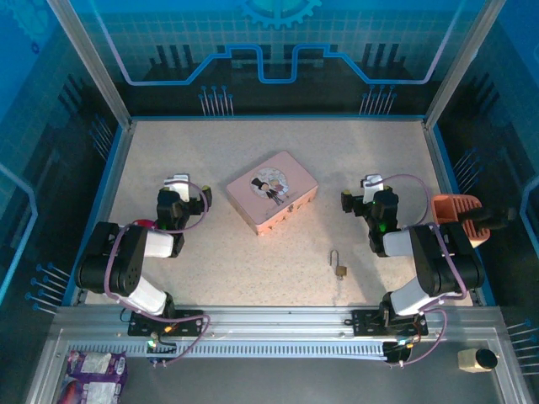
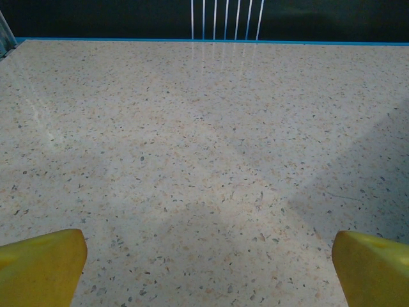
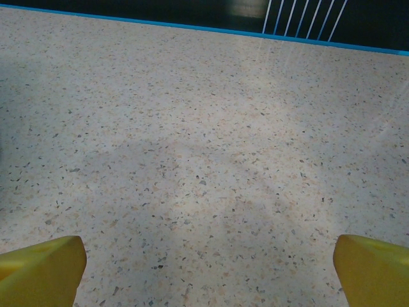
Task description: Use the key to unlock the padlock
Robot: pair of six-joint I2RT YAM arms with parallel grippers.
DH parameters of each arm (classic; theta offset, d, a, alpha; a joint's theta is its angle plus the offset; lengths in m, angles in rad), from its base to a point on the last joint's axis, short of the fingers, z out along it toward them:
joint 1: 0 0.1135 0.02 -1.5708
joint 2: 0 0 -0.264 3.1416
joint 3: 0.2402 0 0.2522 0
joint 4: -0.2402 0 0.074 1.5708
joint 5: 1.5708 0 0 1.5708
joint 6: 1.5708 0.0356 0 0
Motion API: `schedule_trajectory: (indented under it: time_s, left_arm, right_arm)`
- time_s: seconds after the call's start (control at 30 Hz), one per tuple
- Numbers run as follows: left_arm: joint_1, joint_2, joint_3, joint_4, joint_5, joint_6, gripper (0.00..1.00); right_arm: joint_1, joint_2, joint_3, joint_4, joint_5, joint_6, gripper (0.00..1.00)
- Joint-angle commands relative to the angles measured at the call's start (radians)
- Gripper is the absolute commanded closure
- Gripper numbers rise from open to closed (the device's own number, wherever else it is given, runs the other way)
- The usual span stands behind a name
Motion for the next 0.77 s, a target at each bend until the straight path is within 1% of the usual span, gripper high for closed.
schedule_trajectory:
  time_s: [0.0, 0.73]
  left_arm:
    - [0.012, 0.007, 0.018, 0.0, 0.024, -0.016, 0.01]
    - [0.012, 0.006, 0.018, 0.0, 0.025, -0.016, 0.01]
  right_arm:
    - [-0.015, 0.0, 0.017, 0.042, -0.011, 0.007, 0.0]
    - [-0.019, -0.002, 0.017, 0.044, -0.022, 0.01, 0.0]
